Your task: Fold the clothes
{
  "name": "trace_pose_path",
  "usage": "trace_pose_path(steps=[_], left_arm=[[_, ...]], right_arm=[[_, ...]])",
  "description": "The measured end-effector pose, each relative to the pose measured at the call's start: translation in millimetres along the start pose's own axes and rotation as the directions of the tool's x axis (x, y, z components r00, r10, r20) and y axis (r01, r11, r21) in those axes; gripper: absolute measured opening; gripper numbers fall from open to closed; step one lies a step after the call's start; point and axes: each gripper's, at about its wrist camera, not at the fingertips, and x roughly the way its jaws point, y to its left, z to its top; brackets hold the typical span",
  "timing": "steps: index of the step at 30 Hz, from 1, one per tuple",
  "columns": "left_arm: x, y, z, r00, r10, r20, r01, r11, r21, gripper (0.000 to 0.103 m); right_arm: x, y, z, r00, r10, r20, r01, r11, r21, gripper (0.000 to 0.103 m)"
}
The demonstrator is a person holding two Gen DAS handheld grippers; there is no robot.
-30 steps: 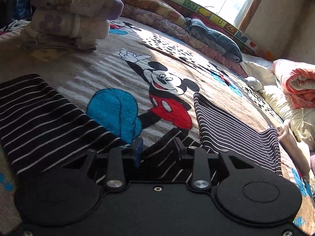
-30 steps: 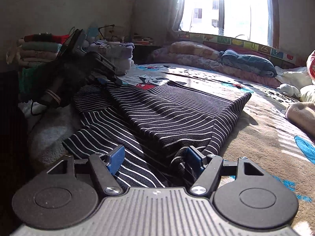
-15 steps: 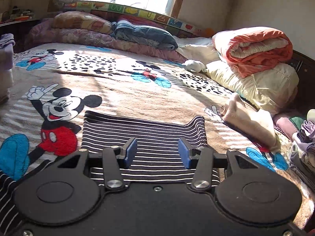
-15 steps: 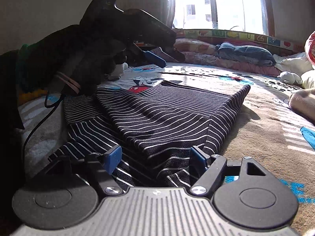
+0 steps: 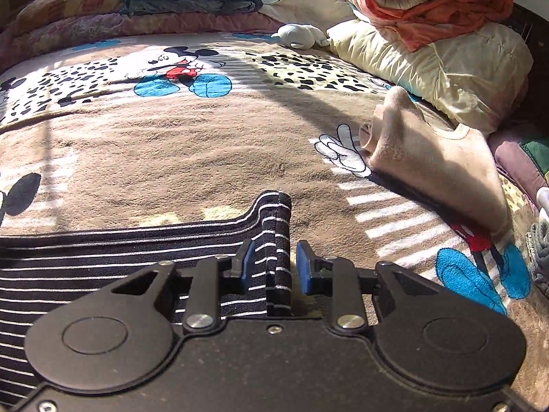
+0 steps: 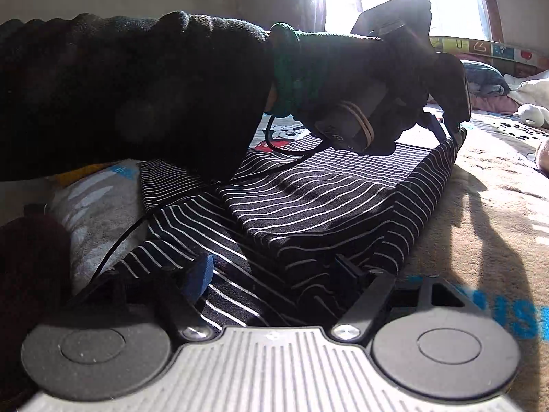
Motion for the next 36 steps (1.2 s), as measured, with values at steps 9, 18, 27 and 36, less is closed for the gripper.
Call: trace_pose_path(steps=[9,18,27,36], left_arm=[[-2.2,82.4,-25.2,0.994,-0.097,0.049,0.108,0.903,-0.416,0.006],[11.2,96.9,-34.6,0.994,-0.099,0.048,0.109,0.849,-0.516,0.011],[-27.7,83.2,-14.1,0.989,0.056,0.135,0.002,0.920,-0.393,0.012],[13.0,42.4,-0.7,0.996,0.069,0.047,-0.060,0.981,-0.183,0.013]], right_arm=[[-0.7,-6.3,0.5,0.998,0.057,-0.009,-0.057,0.998,0.023,0.075],[-1.1,-8.2,3.8,0.996,0.085,-0.018,-0.084,0.996,0.026,0.076],[0.5,-8.3,3.0,0.996,0.084,-0.024,-0.083,0.996,0.019,0.076],[2.6,-9.1,2.5,0.996,0.089,-0.027,-0.088,0.996,0.021,0.076]])
